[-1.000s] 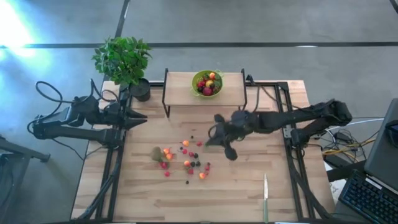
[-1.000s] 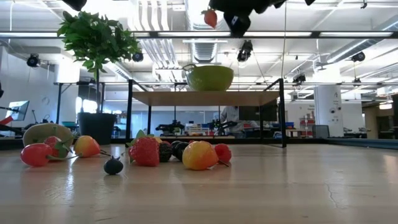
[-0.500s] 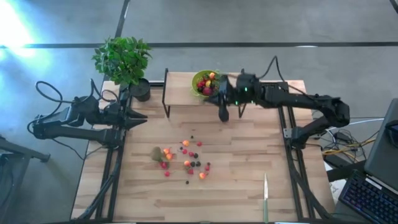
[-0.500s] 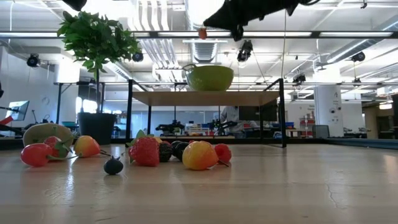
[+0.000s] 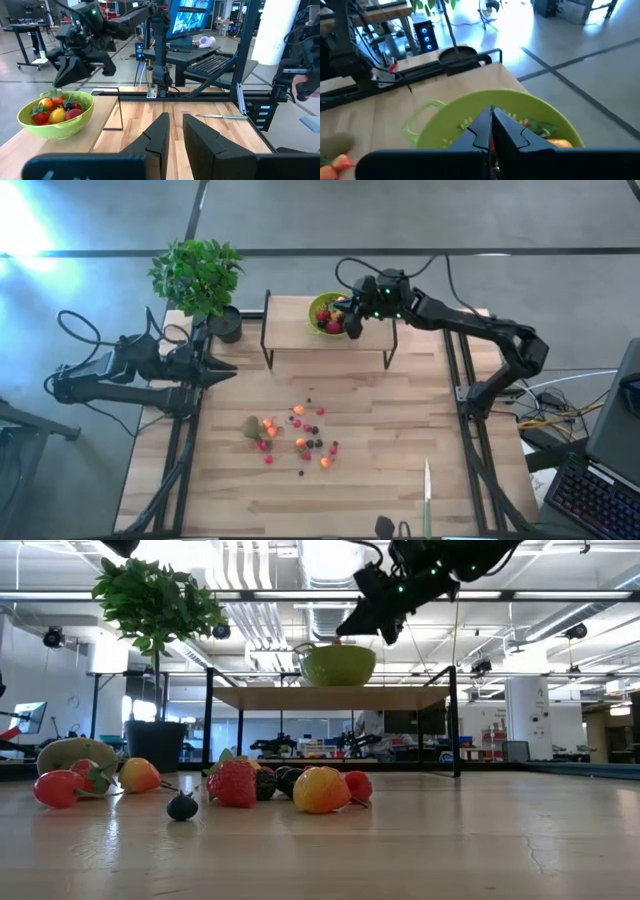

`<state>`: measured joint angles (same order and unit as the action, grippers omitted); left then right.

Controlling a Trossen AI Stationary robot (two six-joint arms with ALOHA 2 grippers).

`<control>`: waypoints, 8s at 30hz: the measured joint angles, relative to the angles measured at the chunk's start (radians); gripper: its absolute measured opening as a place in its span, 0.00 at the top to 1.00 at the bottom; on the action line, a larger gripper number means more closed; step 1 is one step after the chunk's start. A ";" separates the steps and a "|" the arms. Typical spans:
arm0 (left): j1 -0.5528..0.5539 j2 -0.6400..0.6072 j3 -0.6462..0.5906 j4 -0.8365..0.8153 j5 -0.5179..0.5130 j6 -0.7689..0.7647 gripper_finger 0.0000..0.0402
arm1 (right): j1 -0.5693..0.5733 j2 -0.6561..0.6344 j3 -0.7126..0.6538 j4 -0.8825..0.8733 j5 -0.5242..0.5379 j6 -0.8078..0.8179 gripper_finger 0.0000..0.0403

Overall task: Pick & Place Fruit
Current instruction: Put the red strawberry into the green strainer bowl on the shelf, then put the red cherry into the green strainer bowl on the shelf

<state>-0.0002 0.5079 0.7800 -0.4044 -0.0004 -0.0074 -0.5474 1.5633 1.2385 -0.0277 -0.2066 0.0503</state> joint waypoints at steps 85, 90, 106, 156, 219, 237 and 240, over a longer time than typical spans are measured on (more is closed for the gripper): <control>-0.045 0.177 0.000 0.057 0.063 -0.016 0.76 | 0.561 -1.325 -0.834 -0.359 0.202 0.107 0.95; -0.115 0.301 0.031 0.054 0.061 -0.016 0.58 | 0.561 -1.325 -0.834 -0.359 0.200 0.107 0.92; -0.344 0.560 0.163 -0.245 0.006 -0.188 0.47 | 0.561 -1.323 -0.834 -0.360 0.200 0.107 0.84; -0.438 1.207 0.196 -0.076 -0.036 -0.394 0.67 | 0.560 -1.325 -0.834 -0.360 0.200 0.107 0.50; -0.245 1.103 0.601 0.147 -0.574 0.374 0.99 | 0.560 -1.325 -0.834 -0.360 0.200 0.107 0.15; 0.207 1.072 0.603 0.512 -0.330 0.361 0.99 | 0.560 -1.325 -0.834 -0.360 0.200 0.107 0.17; 0.276 1.072 0.601 0.519 -0.328 0.295 0.99 | 0.560 -1.325 -0.834 -0.360 0.200 0.107 0.19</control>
<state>0.2761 1.5803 1.3807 0.1143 -0.3280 0.2880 0.0128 0.2382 0.4046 -0.3878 -0.0063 0.1570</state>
